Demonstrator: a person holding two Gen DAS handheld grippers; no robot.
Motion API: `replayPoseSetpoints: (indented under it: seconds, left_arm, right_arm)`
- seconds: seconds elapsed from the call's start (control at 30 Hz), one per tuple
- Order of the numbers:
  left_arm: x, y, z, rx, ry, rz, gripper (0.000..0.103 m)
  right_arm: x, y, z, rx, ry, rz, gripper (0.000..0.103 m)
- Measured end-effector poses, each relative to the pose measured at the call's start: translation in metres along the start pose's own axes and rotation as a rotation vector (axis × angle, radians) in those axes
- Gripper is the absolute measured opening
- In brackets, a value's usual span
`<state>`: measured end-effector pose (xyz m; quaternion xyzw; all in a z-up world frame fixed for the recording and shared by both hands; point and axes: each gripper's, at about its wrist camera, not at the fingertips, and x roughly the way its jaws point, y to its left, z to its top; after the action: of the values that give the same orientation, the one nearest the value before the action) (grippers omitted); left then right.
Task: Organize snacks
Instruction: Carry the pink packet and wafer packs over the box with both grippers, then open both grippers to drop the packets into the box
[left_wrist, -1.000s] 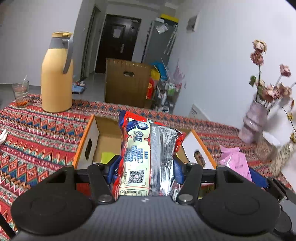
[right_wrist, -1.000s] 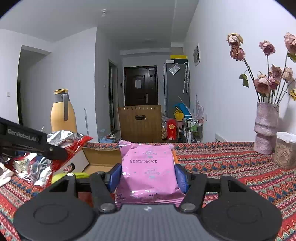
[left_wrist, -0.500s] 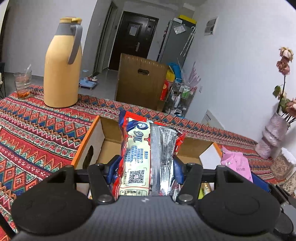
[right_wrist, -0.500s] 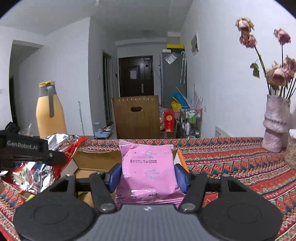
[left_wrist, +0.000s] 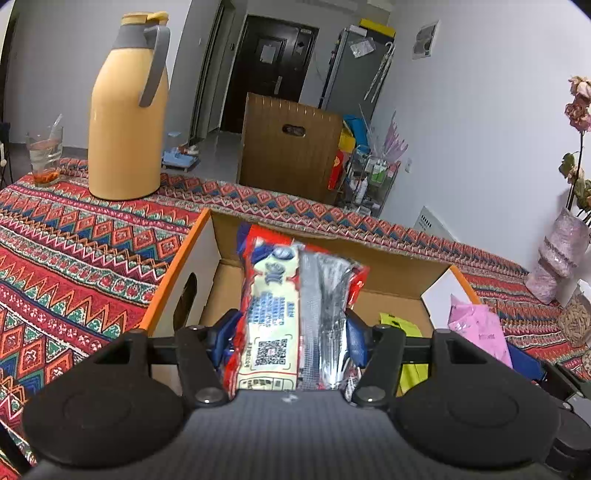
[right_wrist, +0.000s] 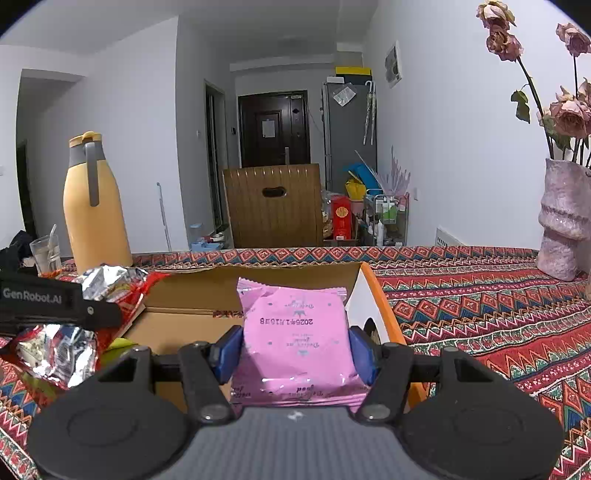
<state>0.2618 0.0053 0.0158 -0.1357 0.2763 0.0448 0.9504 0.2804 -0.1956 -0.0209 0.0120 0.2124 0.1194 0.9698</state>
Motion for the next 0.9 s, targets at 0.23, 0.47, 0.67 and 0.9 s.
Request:
replayPoseSetpoints:
  seconds: [0.23,0.47,0.67,0.9]
  left_arm:
    - [-0.020,0.000,0.002,-0.004,-0.078,-0.007,0.098]
    - [-0.031,-0.002,0.004,-0.006,-0.086,0.005,0.103]
    - [-0.037,-0.004,0.003,0.001,-0.096,0.006,0.103]
    - [-0.047,-0.006,0.004,0.003,-0.115,0.002,0.103]
  right_arm:
    - [-0.008,-0.004,0.003,0.032,-0.017,0.012,0.094]
    - [-0.018,-0.008,0.005,0.060,-0.035,0.007,0.103]
    - [-0.023,-0.007,0.006,0.052,-0.049,-0.003,0.103]
    - [-0.036,-0.007,0.008,0.046,-0.079,-0.007,0.103]
